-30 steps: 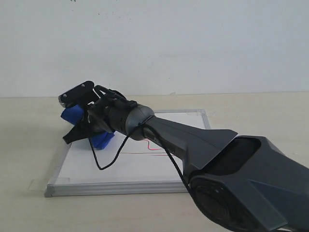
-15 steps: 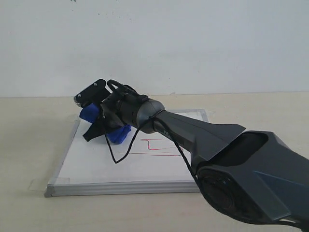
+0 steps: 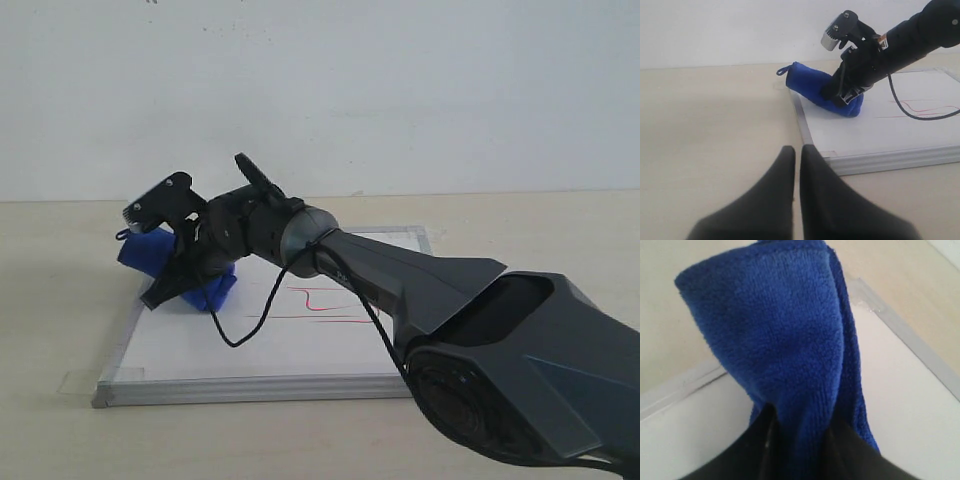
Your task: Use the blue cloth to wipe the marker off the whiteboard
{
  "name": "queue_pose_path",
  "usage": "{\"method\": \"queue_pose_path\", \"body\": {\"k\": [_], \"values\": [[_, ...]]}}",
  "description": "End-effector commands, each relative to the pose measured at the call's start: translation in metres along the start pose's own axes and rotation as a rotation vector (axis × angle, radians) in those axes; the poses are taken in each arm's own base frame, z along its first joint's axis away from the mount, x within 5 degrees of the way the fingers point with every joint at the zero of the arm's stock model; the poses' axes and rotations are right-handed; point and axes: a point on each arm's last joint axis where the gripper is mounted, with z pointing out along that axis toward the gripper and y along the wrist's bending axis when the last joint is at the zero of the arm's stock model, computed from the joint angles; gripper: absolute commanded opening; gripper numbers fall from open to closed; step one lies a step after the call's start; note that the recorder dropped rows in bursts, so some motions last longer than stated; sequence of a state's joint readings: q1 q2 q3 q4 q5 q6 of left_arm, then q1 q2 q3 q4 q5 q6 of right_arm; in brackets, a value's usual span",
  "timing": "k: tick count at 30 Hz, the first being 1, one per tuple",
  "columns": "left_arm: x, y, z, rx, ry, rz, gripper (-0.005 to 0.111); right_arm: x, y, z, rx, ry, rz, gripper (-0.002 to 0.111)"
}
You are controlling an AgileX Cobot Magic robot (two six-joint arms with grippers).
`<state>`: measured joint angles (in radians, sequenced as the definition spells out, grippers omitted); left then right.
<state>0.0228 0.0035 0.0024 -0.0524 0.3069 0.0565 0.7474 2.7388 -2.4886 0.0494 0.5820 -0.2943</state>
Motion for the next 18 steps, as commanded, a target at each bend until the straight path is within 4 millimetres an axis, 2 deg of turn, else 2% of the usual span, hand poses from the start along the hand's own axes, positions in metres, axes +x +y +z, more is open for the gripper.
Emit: {"method": "queue_pose_path", "body": {"k": [1, 3, 7, 9, 14, 18], "values": [[-0.002, 0.000, 0.000, -0.003, -0.017, 0.002, 0.004, 0.012, -0.002, -0.002, 0.016, 0.140, -0.060, 0.000], [-0.002, 0.000, 0.000, -0.003, -0.017, 0.002, 0.004, 0.019, -0.005, -0.004, 0.049, 0.225, -0.057, 0.000], [-0.002, 0.000, 0.000, -0.003, -0.017, 0.002, 0.004, 0.040, -0.030, -0.017, 0.320, 0.487, -0.087, 0.000], [-0.002, 0.000, 0.000, -0.003, -0.017, 0.002, 0.004, 0.044, -0.036, -0.022, 0.391, 0.565, -0.117, 0.000], [-0.002, 0.000, 0.000, -0.003, -0.017, 0.002, 0.004, 0.041, -0.029, -0.018, 0.342, 0.509, -0.076, 0.000], [-0.002, 0.000, 0.000, -0.003, -0.017, 0.002, 0.004, 0.034, -0.007, -0.010, 0.130, 0.412, -0.016, 0.000]]}}
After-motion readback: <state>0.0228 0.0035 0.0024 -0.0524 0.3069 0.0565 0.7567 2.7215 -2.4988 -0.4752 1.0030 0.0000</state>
